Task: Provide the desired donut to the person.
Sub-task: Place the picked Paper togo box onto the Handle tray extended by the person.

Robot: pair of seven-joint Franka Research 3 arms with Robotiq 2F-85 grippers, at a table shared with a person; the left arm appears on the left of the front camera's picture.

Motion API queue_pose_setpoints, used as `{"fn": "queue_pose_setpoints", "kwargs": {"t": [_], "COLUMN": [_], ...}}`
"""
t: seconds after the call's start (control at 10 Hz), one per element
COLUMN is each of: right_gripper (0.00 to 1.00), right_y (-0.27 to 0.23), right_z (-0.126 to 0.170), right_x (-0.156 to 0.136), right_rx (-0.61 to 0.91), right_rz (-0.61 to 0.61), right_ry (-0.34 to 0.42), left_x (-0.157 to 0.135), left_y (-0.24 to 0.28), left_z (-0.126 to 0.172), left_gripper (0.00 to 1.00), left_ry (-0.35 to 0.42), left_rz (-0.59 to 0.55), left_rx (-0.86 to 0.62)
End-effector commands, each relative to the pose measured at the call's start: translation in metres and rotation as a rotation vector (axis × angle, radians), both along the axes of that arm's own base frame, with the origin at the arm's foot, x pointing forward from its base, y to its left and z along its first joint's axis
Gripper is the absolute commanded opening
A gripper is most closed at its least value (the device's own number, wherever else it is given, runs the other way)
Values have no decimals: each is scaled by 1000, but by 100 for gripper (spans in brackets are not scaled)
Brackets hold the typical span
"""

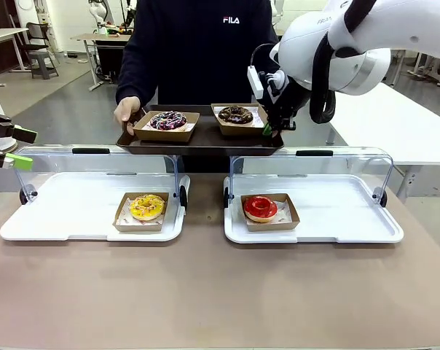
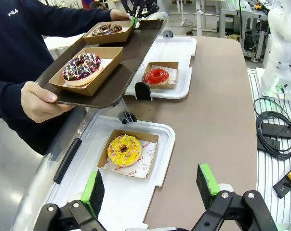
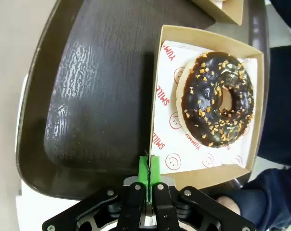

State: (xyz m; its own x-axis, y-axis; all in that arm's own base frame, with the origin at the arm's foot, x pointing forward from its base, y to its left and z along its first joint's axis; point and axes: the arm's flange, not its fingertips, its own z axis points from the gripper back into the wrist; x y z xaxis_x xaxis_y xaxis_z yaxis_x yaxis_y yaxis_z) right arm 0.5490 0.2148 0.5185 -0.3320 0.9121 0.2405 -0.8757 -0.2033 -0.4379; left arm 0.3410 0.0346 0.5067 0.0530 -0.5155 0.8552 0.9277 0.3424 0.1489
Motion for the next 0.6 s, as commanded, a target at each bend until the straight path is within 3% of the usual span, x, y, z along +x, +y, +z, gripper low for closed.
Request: {"fn": "queue_pose_setpoints", "kwargs": {"t": [0.0, 0.1, 0.2, 0.4, 0.5], "right_gripper": [60, 61, 100, 100, 85], "right_y": [3, 2, -2, -10, -15], "right_z": [4, 12, 21, 47, 58], "right_x": [9, 6, 2, -9, -13], "right_rx": [61, 85, 95, 140, 149], "right_rz": [20, 39, 41, 72, 74], "right_ry": [20, 0, -21, -14, 17], "left_x": [0, 0, 0, 0, 0], "left_y": [1, 1, 1, 1, 1], "left_z": [-1, -1, -1, -1, -1], "left_gripper": [100, 100, 100, 100, 100], "left_ry": [-8, -8, -8, -8, -8], "left_rz": [-7, -7, -7, -7, -7], "left_rx": [-11, -11, -11, -11, -11]}}
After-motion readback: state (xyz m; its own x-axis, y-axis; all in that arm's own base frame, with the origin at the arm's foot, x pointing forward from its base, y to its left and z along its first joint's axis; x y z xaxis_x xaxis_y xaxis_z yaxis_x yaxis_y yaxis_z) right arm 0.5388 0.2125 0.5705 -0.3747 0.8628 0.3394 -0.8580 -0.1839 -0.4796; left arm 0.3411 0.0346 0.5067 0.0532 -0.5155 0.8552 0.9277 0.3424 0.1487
